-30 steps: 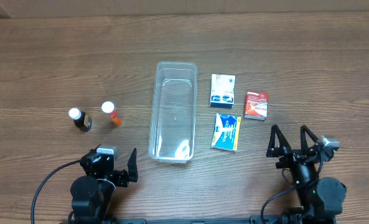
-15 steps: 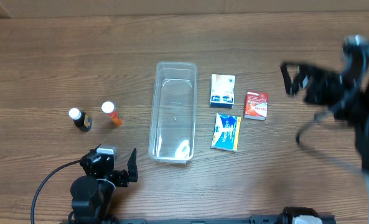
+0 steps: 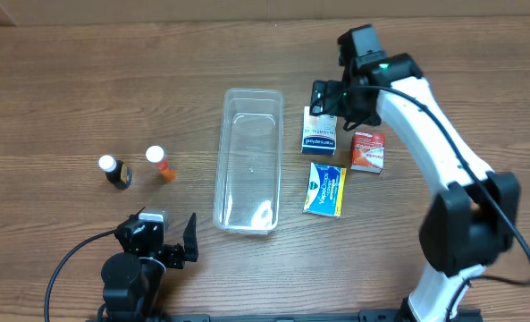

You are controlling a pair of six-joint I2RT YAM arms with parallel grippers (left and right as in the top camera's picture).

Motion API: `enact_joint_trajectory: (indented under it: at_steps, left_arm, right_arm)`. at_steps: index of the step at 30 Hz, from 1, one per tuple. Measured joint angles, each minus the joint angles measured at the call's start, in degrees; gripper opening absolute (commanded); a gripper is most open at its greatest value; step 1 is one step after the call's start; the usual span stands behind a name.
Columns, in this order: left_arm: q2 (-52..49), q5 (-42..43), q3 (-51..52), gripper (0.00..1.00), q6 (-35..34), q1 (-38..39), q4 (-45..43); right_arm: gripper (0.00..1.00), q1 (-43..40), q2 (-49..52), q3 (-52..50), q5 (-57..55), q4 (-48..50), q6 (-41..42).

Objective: Pack container
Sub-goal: 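Move the right gripper over the white Hansaplast box and grasp it, then carry the white box into the container's far end and release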

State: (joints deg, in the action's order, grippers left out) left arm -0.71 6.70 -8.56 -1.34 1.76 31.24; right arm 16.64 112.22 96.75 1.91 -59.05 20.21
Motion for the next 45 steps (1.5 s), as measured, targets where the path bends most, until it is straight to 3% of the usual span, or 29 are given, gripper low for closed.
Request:
enact_joint_trajectory:
  at_steps: [14, 17, 23, 24, 25, 30, 35, 40, 45]
  left_arm:
    - [0.0, 0.0, 0.0, 1.0, 0.0, 0.0, 0.0]
    - [0.0, 0.0, 0.0, 1.0, 0.0, 0.0, 0.0]
    - [0.0, 0.0, 0.0, 1.0, 0.0, 0.0, 0.0]
    - [0.0, 0.0, 0.0, 1.0, 0.0, 0.0, 0.0]
    - [0.0, 0.0, 0.0, 1.0, 0.0, 0.0, 0.0]
    - [0.0, 0.0, 0.0, 1.0, 0.0, 0.0, 0.0]
    - [0.0, 0.0, 0.0, 1.0, 0.0, 0.0, 0.0]
    - [0.0, 0.0, 0.0, 1.0, 0.0, 0.0, 0.0]
    - [0.0, 0.0, 0.0, 1.0, 0.0, 0.0, 0.0]
  right_arm:
    - [0.99, 3.7, 12.7, 0.0, -2.9, 4.0, 0.5]
    - [0.89, 3.7, 12.7, 0.0, -3.8, 4.2, 0.9]
    - [0.88, 3.7, 12.7, 0.0, -4.1, 4.8, 0.9]
    - [0.73, 3.7, 12.8, 0.0, -4.1, 4.9, 1.0]
    - [0.68, 3.7, 13.0, 0.0, -4.2, 4.6, 1.0]
    - [0.66, 3.7, 13.7, 0.8, -4.8, 0.7, 1.0]
    - [0.66, 4.5, 8.1, 4.9, -4.8, -6.6, 1.0]
    - [0.66, 11.5, -4.9, 10.0, -3.5, -5.1, 3.4]
    - [0.68, 22.1, -6.1, 10.3, -3.5, 0.3, 8.8]
